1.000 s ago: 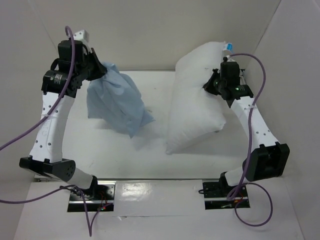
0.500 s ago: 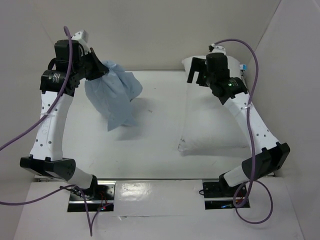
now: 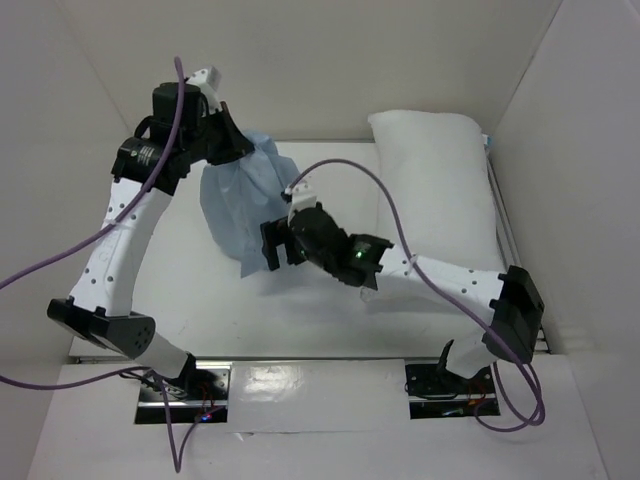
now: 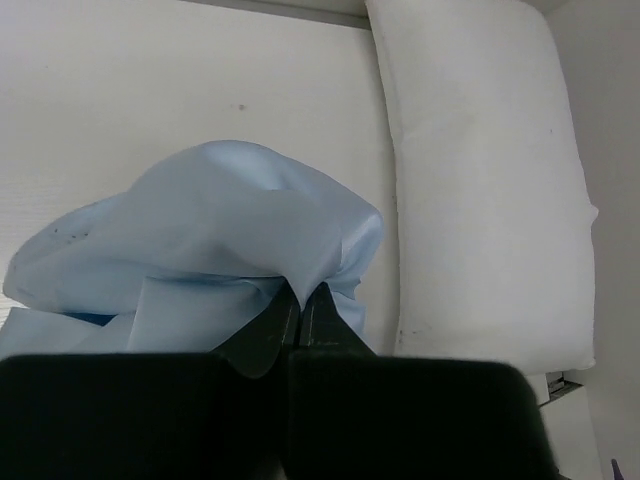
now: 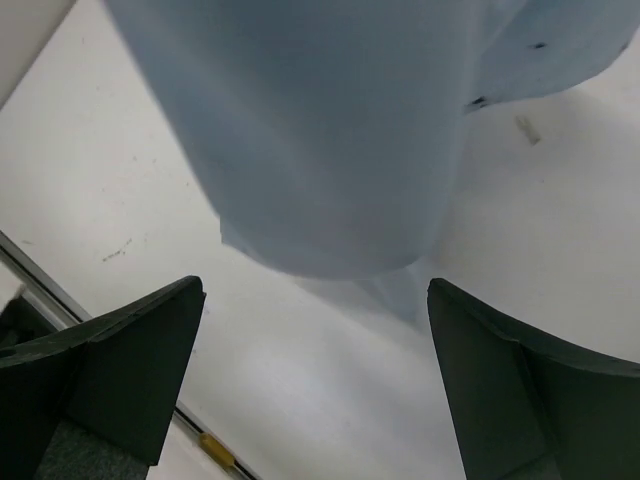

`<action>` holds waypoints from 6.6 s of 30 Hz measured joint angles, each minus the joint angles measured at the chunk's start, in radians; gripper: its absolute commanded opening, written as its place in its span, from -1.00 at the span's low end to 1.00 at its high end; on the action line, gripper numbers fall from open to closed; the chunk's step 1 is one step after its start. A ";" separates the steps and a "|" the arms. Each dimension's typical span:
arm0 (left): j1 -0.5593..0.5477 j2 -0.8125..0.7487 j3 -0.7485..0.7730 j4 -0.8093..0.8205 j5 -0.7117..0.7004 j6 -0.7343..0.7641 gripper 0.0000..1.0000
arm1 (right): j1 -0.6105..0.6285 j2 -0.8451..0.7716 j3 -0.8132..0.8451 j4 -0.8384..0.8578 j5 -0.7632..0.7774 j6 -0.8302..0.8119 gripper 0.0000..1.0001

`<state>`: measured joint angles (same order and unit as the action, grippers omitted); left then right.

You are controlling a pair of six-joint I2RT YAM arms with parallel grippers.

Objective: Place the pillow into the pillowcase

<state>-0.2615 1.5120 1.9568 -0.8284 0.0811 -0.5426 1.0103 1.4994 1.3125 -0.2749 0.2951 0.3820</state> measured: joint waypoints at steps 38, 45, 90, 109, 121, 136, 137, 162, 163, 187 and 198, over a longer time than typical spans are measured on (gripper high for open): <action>0.130 0.206 0.309 0.236 0.240 -0.114 -1.00 | -0.525 0.020 0.460 0.148 -0.319 -0.272 -1.00; 0.194 0.155 0.080 0.417 0.416 -0.138 -1.00 | -0.562 0.010 0.389 0.130 -0.476 -0.295 -1.00; 0.384 0.640 -0.150 0.188 0.088 -0.081 -1.00 | -0.301 0.164 -0.123 -0.320 -0.294 0.159 0.99; -0.302 0.183 -0.138 0.273 0.642 0.231 0.36 | -0.837 -0.263 -0.233 0.026 -0.286 0.261 0.99; -0.230 0.141 -0.240 -0.037 0.299 0.323 0.12 | -0.884 -0.276 -0.243 -0.093 -0.260 0.113 0.99; 0.184 0.456 -0.292 0.073 0.124 0.034 0.72 | -0.249 -0.064 -0.165 -0.269 -0.202 -0.035 0.99; 0.187 0.492 -0.279 0.075 0.123 0.028 0.72 | -0.214 -0.042 -0.164 -0.273 -0.197 -0.035 0.99; 0.172 0.600 0.024 0.017 0.220 0.006 -1.00 | -0.187 0.071 -0.035 -0.333 0.011 -0.014 -1.00; 0.183 0.593 0.056 0.021 0.224 0.001 -1.00 | -0.199 0.048 -0.031 -0.319 0.015 -0.014 -1.00; 0.303 0.619 0.144 0.010 0.272 -0.004 -0.91 | -0.096 0.064 0.006 -0.135 -0.021 -0.016 1.00; 0.299 0.612 0.058 0.020 0.272 0.018 -1.00 | -0.130 0.667 0.552 0.062 -0.164 -0.093 0.78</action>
<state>0.0372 2.1235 2.0144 -0.8082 0.3534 -0.5247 0.8799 2.1666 1.8648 -0.2131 0.1314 0.2886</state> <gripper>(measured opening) 0.054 0.914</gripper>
